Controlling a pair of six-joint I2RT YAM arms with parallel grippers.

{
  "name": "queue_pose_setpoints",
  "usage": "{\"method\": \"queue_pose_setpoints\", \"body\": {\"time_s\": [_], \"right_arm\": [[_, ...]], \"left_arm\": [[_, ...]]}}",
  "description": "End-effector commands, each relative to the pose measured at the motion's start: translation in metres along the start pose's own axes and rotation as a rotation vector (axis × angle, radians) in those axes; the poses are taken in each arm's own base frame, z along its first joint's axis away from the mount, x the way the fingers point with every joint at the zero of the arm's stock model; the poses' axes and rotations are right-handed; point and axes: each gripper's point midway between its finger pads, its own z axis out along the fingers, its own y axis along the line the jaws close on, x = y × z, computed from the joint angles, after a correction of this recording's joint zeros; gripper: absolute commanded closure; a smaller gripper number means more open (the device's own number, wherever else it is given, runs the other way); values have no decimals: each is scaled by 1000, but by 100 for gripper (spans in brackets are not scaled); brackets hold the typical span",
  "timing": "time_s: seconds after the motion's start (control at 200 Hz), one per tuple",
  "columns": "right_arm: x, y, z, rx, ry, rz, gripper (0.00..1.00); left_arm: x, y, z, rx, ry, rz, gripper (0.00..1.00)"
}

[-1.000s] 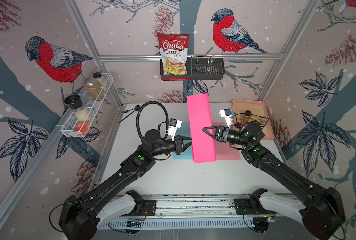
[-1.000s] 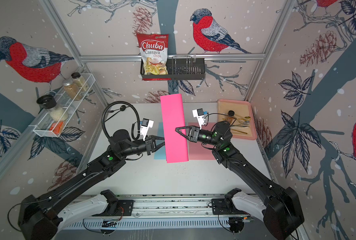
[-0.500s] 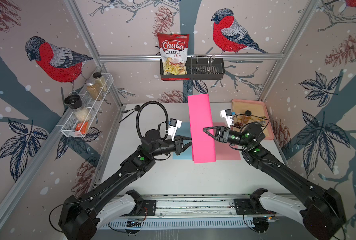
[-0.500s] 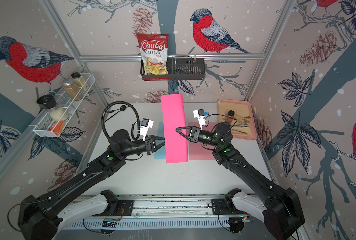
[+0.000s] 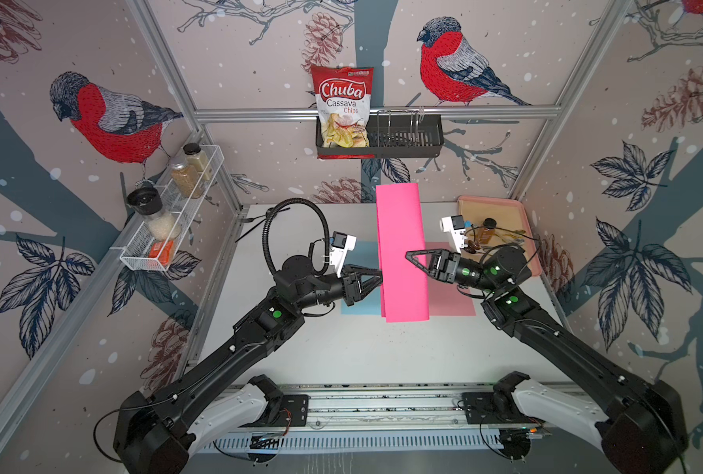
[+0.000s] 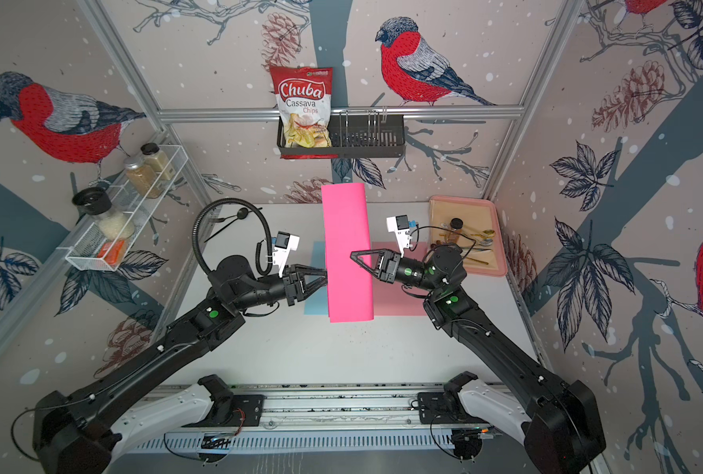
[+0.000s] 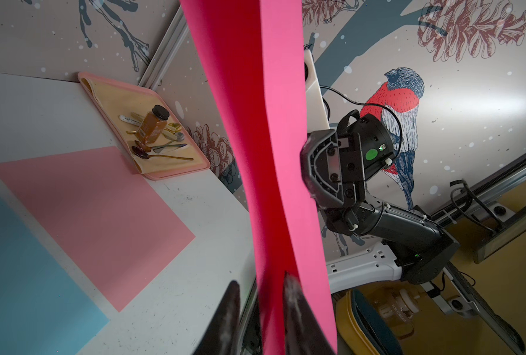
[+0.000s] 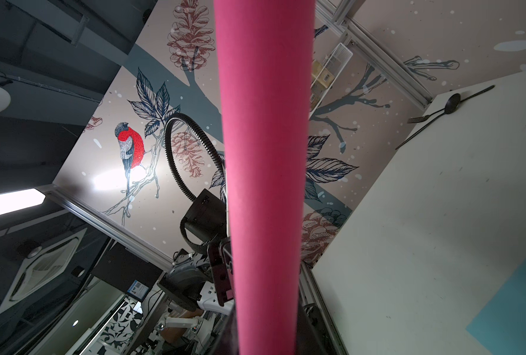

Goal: Fold the rectangular paper in half along the long edge
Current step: Fold the paper.

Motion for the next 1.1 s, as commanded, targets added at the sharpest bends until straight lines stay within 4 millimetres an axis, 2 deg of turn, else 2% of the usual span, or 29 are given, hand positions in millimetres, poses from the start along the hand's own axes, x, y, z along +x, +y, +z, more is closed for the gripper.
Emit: {"method": "queue_pose_setpoints", "body": {"time_s": [0.0, 0.425, 0.775, 0.951, 1.096], "right_arm": [[-2, 7, -2, -17, 0, -25, 80], [3, 7, -6, -2, 13, -20, 80], [2, 12, -7, -16, 13, -24, 79], [2, 13, -7, -26, 8, -20, 79], [2, 13, -6, -29, 6, -16, 78]], "left_arm": [[-8, -6, -3, -4, -18, 35, 73], [-17, -17, -7, 13, -42, 60, 72], [-16, -16, -5, 25, -41, 54, 71], [-14, -15, -3, 34, -34, 50, 75], [-14, -16, -2, 39, -32, 51, 88]]}}
